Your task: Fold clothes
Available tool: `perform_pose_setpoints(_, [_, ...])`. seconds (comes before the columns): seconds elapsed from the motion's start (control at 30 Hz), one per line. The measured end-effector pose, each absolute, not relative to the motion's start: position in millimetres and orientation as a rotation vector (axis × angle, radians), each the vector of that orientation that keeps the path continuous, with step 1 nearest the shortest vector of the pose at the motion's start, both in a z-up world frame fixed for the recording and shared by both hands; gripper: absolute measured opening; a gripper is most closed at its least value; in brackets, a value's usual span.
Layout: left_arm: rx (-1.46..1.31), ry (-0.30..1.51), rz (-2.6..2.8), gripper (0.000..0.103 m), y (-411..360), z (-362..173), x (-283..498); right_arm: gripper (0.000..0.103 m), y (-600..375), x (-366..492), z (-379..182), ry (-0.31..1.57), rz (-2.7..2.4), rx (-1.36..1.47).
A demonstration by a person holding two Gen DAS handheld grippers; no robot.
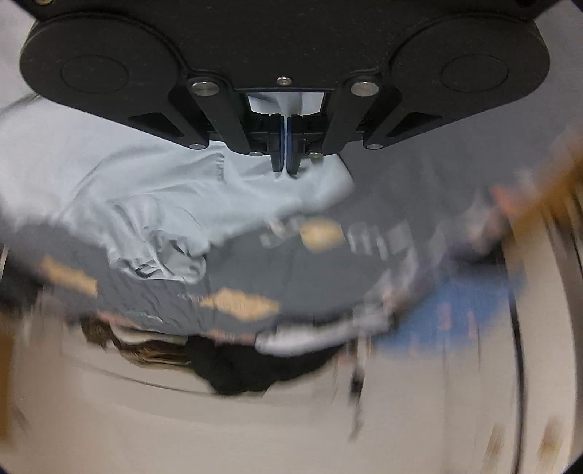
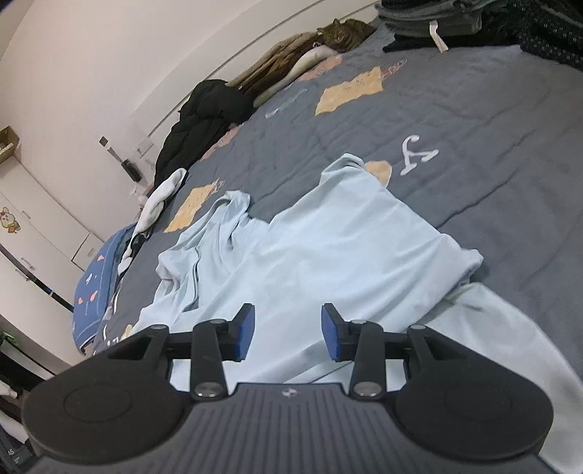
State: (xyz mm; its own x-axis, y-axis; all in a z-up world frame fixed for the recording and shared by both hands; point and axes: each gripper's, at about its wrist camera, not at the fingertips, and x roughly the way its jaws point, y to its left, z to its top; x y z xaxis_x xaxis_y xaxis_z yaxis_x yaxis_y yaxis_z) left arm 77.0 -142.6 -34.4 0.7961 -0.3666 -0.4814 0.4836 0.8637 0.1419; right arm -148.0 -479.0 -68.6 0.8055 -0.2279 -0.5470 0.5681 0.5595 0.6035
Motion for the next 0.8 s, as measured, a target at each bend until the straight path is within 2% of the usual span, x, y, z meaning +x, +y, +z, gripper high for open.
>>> perform_pose_setpoints(0.03, [0.313,0.454,-0.465,0.003,-147,-33,74,0.039,-478,-147,-69,0.442,-0.48,0.856])
perform_pose_setpoints(0.1, [0.33,0.552,-0.472,0.011,-151,-36,80,0.039,-475,-146,-68,0.444,-0.47,0.852])
perform_pose_setpoints(0.17, [0.279,0.643,-0.468,0.042,-146,-39,88,0.039,-474,-144,-68,0.451,-0.459,0.855])
perform_pose_setpoints(0.3, [0.171,0.667,-0.421,0.045,-123,-32,99,0.039,-470,-142,-69,0.462,-0.45,0.845])
perform_pose_setpoints(0.43, [-0.079,0.663,-0.471,0.046,-96,-21,107,0.039,-470,-141,-71,0.466,-0.459,0.843])
perform_pose_setpoints(0.53, [-0.253,0.744,-0.576,0.046,-92,-33,117,0.039,-470,-140,-73,0.474,-0.466,0.851])
perform_pose_setpoints(0.8, [-0.211,0.798,-0.526,0.046,-99,-47,119,0.04,-474,-134,-87,0.501,-0.479,0.818])
